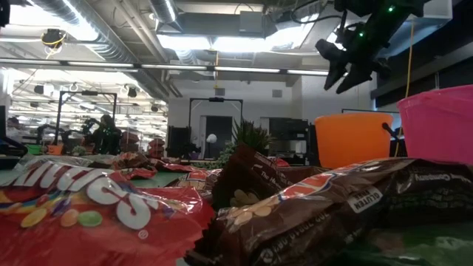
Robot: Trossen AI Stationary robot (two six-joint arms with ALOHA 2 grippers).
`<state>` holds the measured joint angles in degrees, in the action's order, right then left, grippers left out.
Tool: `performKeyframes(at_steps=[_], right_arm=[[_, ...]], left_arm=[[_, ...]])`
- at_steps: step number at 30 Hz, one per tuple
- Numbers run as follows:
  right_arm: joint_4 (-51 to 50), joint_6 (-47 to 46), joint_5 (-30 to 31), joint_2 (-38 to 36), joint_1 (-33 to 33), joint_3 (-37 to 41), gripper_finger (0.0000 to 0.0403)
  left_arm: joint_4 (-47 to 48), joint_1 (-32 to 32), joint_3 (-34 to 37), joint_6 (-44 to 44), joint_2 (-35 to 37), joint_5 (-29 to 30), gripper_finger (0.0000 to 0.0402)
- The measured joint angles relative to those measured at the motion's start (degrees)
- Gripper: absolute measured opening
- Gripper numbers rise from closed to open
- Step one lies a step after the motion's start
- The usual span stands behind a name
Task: Sort candy
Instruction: Put the red candy into the orange bucket
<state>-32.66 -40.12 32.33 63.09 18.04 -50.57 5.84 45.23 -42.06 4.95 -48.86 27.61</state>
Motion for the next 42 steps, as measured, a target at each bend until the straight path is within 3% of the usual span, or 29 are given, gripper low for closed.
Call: performKeyframes(at_steps=[4, 7, 9, 15, 18, 20, 33, 42], right_arm=[[1.59, 0.39, -8.82, -0.06, -0.08, -1.96, 0.0222], [7.2, 1.25, -16.63, -0.04, -3.09, -3.29, 0.0231], [13.21, 2.29, -17.98, 0.64, -7.85, -3.38, 0.0227], [20.0, 10.4, -9.71, 4.68, -22.76, -3.43, 0.0199], [18.61, 12.31, -4.68, 8.08, -27.39, -3.41, 0.0192], [20.15, 12.35, -4.7, 11.12, -28.98, -3.43, 0.0194], [19.7, 1.86, -12.74, 29.26, -24.82, -3.39, 0.0295], [23.06, -3.11, -14.09, 35.88, -23.17, -3.39, 0.0294]], left_arm=[[0.16, 0.0, 0.0, -0.51, -0.01, 0.0, 0.0153], [0.26, 0.0, 0.0, -0.38, -0.45, 0.35, 0.0153], [0.27, -0.11, 0.0, -0.28, -0.93, 0.48, 0.0153], [0.12, -1.5, 0.0, -0.99, -2.81, 0.49, 0.0153], [0.02, -2.21, 0.0, -1.67, -3.66, 0.47, 0.0153], [-0.04, -2.62, 0.0, -1.75, -4.05, 0.39, 0.0153], [-1.65, -3.72, -0.02, -1.87, -4.17, -0.34, 0.0153], [-1.62, -3.72, -0.02, -1.87, -4.17, -0.32, 0.0153]])
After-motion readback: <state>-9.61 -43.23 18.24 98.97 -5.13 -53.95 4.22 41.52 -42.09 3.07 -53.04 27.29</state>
